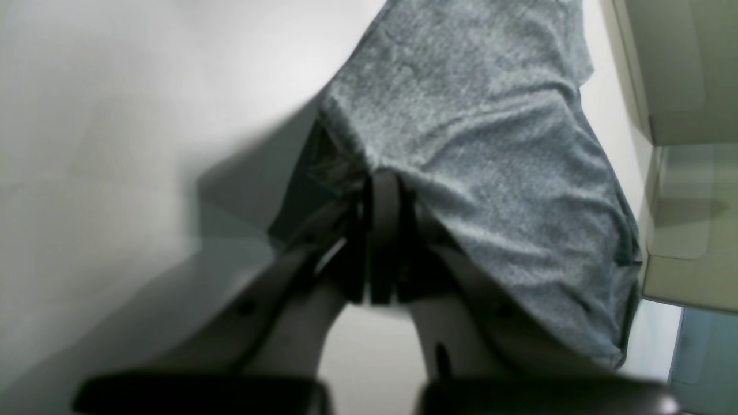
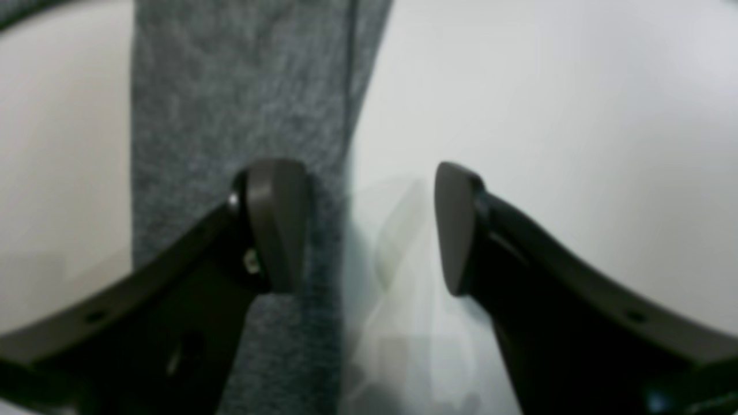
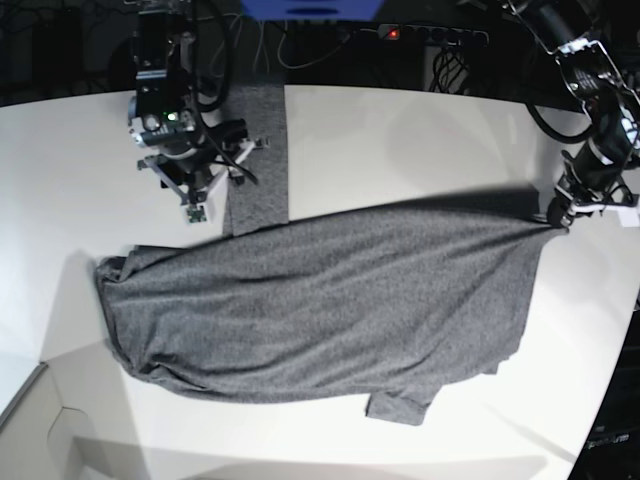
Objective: Layout the t-shirt on the table in an organized manner, then fold the t-shirt properly
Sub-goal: 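Release the shirt with the right gripper and grasp the hanging sleeve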
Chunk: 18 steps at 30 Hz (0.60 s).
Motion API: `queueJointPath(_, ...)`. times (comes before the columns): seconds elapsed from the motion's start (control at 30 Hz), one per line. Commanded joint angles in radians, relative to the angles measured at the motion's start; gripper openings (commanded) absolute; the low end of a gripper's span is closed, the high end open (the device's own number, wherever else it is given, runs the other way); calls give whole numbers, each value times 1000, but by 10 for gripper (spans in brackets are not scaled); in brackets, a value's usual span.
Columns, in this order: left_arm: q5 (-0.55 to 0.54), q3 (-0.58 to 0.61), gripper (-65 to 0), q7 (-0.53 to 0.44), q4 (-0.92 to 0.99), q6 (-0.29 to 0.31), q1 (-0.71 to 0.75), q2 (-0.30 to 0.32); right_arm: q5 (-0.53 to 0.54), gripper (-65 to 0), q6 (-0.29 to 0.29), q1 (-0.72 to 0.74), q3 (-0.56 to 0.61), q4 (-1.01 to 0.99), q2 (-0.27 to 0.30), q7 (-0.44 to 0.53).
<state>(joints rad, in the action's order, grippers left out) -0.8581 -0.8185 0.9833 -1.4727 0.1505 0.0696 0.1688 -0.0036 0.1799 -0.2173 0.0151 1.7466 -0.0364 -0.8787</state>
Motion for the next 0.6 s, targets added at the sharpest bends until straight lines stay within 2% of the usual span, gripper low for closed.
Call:
queueJointPath(0.0,-19,-3,-648,-11,-15,5,-11,18,6,-295,-3,0,15,17,-6,22)
queueJointPath(0.2,-19,-3,-648,-11,-18,5,-12,18,7,-306,-3,-31,56,23,-24,22)
queueJointPath(0.3,-19,-3,-648,-11,-21,5,-12,18,7,-410,-3,-47,72,16,-23,22)
queueJointPath(0.4,-19,-5,-648,-11,-21,5,-12,18,7,-613,-3,-69,75,17,-21,22)
queueJointPath(0.43,-19,-5,-648,-11,-21,5,-12,18,7,-650,-3,-81,70,23,-21,22)
queueJointPath(0.57,-19,-6,-648,-11,-21,5,-12,18,7,-650,-3,-172,69,102,-10,48)
